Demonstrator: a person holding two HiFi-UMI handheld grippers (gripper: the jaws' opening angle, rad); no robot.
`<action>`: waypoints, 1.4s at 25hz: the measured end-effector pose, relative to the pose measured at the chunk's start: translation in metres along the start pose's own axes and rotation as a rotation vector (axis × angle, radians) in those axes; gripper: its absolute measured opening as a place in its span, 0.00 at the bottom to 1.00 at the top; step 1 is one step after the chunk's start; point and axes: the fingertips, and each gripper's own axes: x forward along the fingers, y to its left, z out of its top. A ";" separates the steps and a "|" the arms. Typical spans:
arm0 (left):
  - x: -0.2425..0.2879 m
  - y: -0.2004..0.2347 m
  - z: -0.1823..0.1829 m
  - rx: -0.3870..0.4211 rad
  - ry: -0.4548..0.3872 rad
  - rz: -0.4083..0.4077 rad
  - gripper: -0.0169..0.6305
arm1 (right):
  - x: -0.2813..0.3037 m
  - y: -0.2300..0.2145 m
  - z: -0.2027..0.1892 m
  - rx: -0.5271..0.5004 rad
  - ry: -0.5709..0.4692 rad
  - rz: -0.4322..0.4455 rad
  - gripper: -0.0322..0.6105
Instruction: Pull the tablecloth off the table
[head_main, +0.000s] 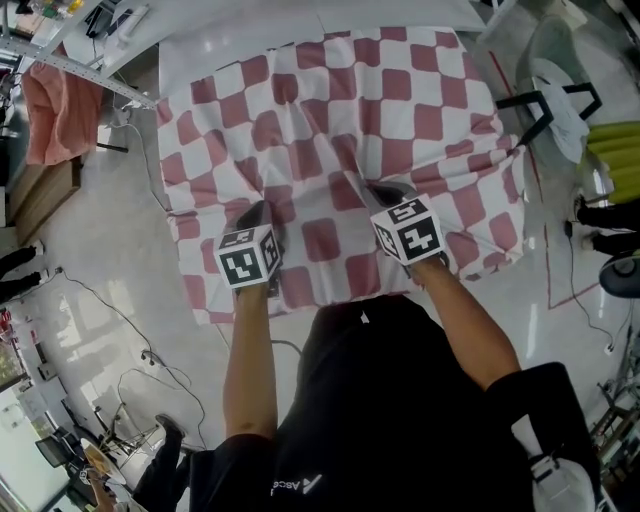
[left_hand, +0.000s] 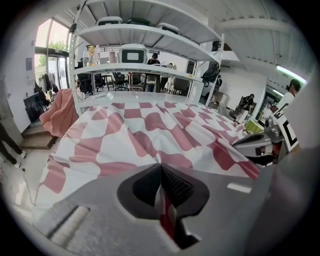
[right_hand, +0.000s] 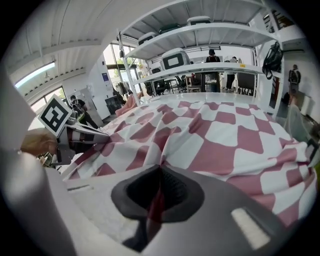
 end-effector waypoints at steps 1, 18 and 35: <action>-0.005 -0.001 0.003 -0.011 -0.021 -0.005 0.05 | -0.003 0.004 0.001 0.011 -0.012 0.016 0.05; -0.118 -0.071 -0.011 -0.092 -0.317 -0.053 0.05 | -0.102 0.060 -0.010 0.063 -0.230 0.264 0.05; -0.304 -0.117 -0.083 -0.039 -0.652 -0.220 0.05 | -0.228 0.186 -0.075 0.060 -0.454 0.285 0.05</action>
